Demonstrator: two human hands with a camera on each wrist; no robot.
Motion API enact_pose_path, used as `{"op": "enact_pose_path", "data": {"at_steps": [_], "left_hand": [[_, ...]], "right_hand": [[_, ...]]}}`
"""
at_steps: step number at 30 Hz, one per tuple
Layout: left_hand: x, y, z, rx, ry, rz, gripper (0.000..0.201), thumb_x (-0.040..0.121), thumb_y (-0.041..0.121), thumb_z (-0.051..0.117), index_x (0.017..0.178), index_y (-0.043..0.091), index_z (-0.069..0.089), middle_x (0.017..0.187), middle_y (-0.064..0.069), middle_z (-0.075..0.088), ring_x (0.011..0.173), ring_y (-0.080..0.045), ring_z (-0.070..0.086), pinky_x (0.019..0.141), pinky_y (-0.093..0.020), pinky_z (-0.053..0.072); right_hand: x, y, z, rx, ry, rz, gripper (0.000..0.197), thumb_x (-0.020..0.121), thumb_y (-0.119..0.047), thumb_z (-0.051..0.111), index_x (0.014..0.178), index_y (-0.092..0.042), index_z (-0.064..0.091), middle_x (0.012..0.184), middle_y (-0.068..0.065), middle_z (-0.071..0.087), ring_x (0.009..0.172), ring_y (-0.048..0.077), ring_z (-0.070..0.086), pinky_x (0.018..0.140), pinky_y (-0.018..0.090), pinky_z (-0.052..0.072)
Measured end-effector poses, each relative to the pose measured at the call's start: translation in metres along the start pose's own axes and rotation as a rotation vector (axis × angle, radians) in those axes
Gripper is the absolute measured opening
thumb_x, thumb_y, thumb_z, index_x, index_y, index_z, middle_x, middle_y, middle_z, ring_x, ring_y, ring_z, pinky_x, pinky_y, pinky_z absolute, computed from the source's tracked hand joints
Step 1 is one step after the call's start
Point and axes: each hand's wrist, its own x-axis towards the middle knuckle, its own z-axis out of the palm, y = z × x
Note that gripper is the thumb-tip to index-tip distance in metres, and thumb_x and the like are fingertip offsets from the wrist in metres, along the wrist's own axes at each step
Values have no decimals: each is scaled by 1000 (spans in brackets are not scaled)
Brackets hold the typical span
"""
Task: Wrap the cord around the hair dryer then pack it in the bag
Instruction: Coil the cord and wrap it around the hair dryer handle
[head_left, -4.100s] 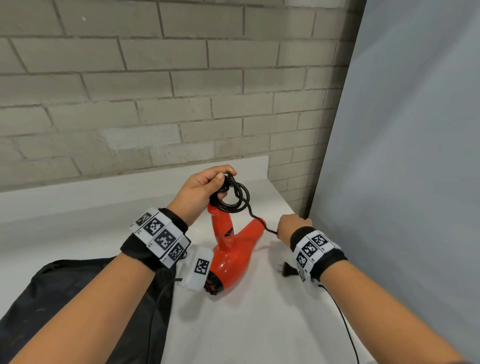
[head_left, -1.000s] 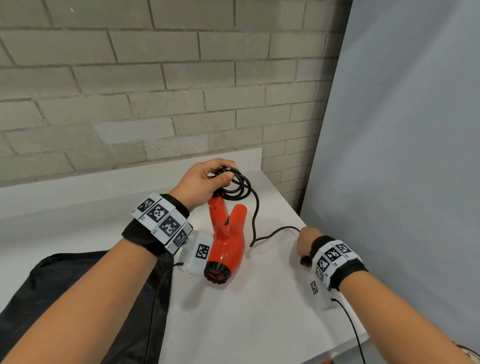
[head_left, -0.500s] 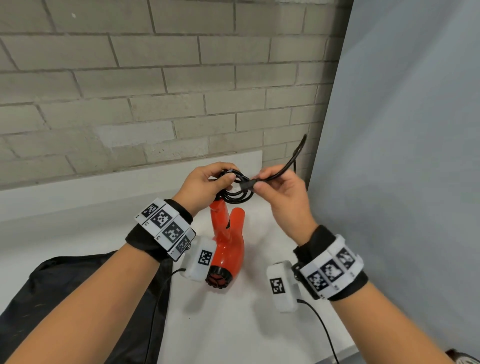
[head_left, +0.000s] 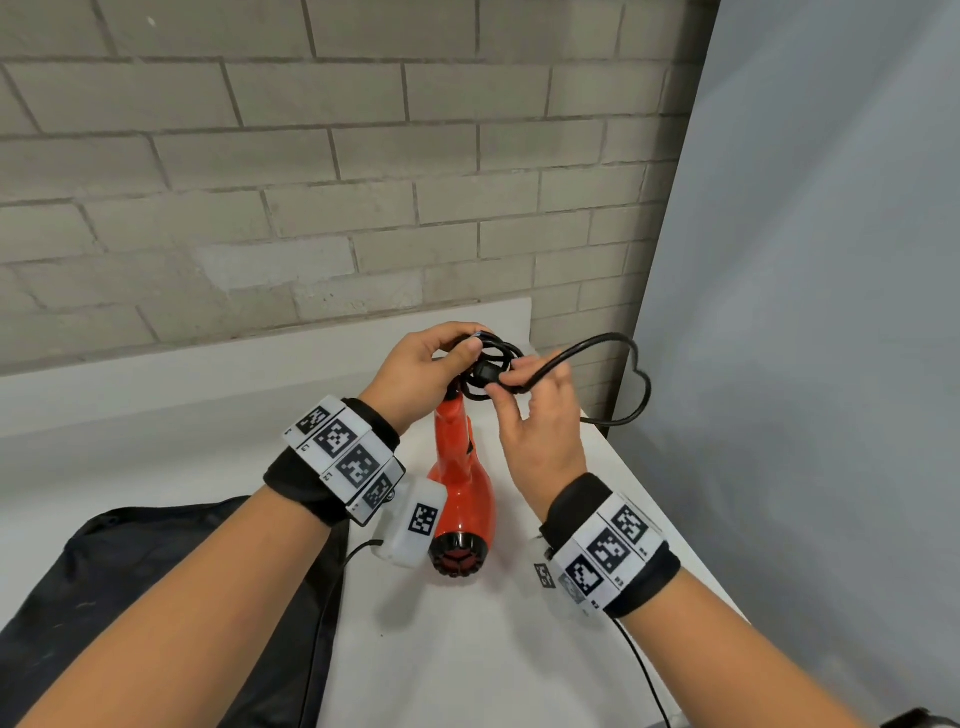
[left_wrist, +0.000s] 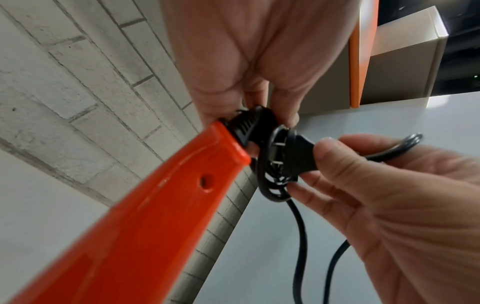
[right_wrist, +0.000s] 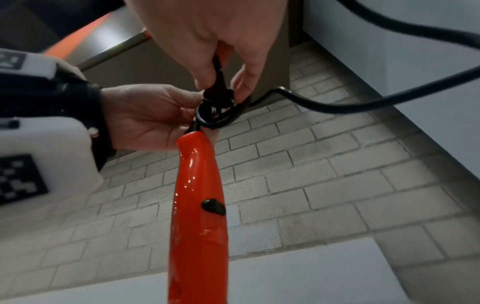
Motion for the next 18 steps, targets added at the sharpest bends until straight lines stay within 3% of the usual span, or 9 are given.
{"op": "enact_pose_path", "data": {"at_steps": [3, 5, 7, 9, 14, 18], "left_hand": [[0, 0, 0, -2, -20, 2, 17, 91, 15, 48, 102, 18, 61, 103, -7, 61, 84, -7, 60, 73, -7, 48], [-1, 2, 0, -17, -29, -3, 17, 92, 15, 47, 100, 19, 60, 98, -6, 60, 74, -2, 60, 67, -8, 48], [-2, 3, -1, -34, -51, -17, 16, 92, 15, 47, 96, 23, 61, 97, -7, 60, 69, -7, 60, 64, -13, 51], [-2, 3, -2, -33, -78, -26, 16, 91, 16, 49, 95, 25, 61, 100, -9, 60, 78, -17, 59, 68, -19, 53], [-3, -1, -5, -28, -150, -6, 37, 81, 1, 60, 103, 30, 58, 105, -1, 63, 93, -9, 61, 87, -18, 49], [-3, -3, -2, 23, -81, 39, 40, 84, 1, 56, 112, 30, 54, 112, -4, 61, 93, -8, 62, 85, -12, 49]], "right_hand": [[-1, 0, 3, -38, 34, 26, 14, 80, -11, 55, 86, 2, 56, 100, 27, 54, 96, 14, 44, 96, -1, 26], [-1, 3, 3, 21, 7, 80, 12, 80, -4, 60, 85, 6, 56, 104, 29, 52, 95, 9, 46, 93, 13, 40], [0, 5, 3, 99, -27, 126, 9, 79, 0, 61, 85, 3, 55, 104, 19, 49, 91, -3, 48, 85, 21, 48], [1, 8, 2, 130, -26, 127, 9, 79, -3, 60, 84, 0, 53, 100, 9, 46, 87, -14, 46, 80, 17, 47], [6, 10, 3, 87, -17, 92, 10, 79, -5, 60, 83, 2, 54, 100, 23, 51, 84, -2, 42, 79, 24, 46], [12, 13, 2, 38, -43, 63, 11, 81, -7, 59, 87, 2, 56, 96, 19, 54, 86, 8, 46, 83, 20, 43]]}}
